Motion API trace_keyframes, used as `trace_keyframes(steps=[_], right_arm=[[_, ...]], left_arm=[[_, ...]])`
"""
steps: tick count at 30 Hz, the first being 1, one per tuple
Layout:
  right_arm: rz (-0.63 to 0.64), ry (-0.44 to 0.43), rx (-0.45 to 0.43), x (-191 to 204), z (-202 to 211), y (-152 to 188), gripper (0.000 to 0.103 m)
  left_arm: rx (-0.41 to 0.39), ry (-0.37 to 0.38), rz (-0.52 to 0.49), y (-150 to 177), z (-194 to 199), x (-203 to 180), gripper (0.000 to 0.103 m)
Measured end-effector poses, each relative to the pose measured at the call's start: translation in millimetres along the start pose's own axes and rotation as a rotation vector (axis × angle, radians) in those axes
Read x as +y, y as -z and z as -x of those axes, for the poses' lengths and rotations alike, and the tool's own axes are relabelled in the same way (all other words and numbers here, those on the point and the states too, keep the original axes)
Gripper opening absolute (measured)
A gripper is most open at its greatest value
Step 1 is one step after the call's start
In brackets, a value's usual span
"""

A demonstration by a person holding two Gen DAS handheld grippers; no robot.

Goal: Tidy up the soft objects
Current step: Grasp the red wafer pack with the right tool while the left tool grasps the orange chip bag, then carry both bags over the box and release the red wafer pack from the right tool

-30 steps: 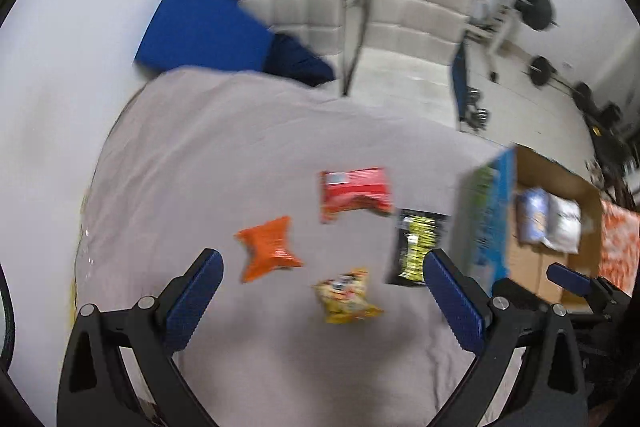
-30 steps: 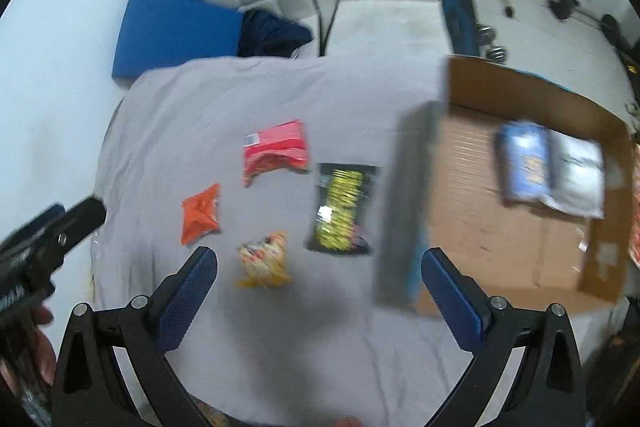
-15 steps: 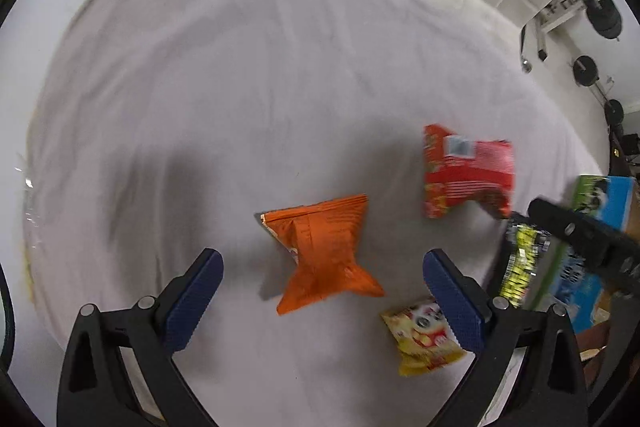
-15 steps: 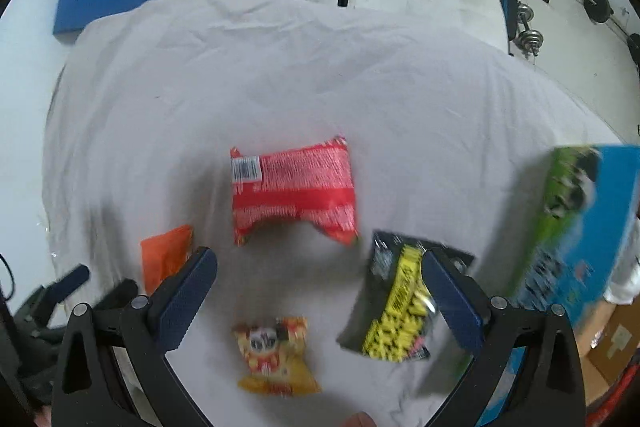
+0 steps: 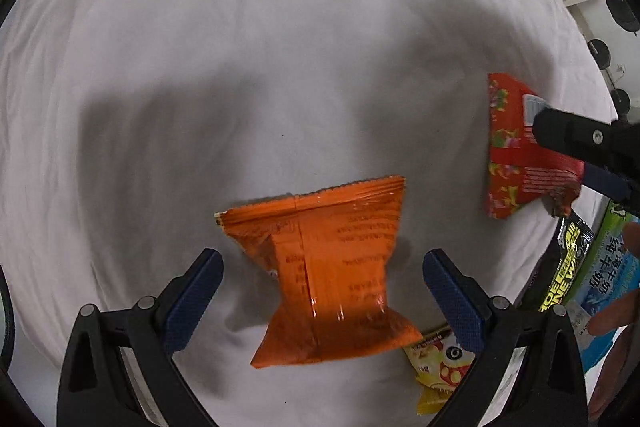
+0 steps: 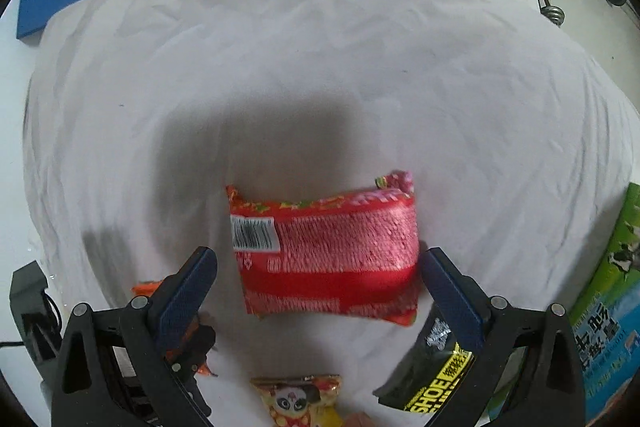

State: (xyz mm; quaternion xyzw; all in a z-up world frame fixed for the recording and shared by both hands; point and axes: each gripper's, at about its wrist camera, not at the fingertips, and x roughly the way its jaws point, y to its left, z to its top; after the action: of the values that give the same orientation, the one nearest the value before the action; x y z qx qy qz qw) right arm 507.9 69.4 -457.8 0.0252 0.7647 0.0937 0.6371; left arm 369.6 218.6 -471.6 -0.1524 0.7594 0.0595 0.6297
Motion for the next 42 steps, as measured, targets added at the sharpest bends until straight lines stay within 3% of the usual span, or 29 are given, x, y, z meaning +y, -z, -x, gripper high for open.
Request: trace_keyframes(steps=[9,12,14,17,21,34,42], right_arm=[[0.012,0.083,0.054,10.0,-26.5,-25.4,0.103],[0.041,0.134,0.084,20.1,-33.0,-29.9,0.103],[0.05,0.167,0.091,24.1,-35.8,-32.6,0.103],[0.046,0.197,0.092,30.6,-37.7,-36.5,0.099],[0.049,0.216,0.077,46.6,-41.1,-30.9,0.09],[0.069,0.217,0.044,47.9,-29.1,-11.7,0.087],[0.096,0.165,-0.023,37.1,-2.0,6.6,0.087]], left_arm=[[-0.028,-0.052,-0.014,2.1,-3.9,-15.8,0.096],[-0.05,-0.101,-0.03,-4.7,-0.3,-20.7,0.081],[-0.071,-0.103,-0.038,-2.7,5.4,-24.7,0.065],[-0.08,-0.102,-0.038,-1.5,10.0,-29.5,0.053],[-0.094,-0.104,-0.032,0.8,12.5,-35.4,0.051],[-0.126,-0.091,-0.026,10.6,27.9,-23.7,0.048],[-0.225,-0.055,-0.058,23.7,78.6,-27.5,0.048]])
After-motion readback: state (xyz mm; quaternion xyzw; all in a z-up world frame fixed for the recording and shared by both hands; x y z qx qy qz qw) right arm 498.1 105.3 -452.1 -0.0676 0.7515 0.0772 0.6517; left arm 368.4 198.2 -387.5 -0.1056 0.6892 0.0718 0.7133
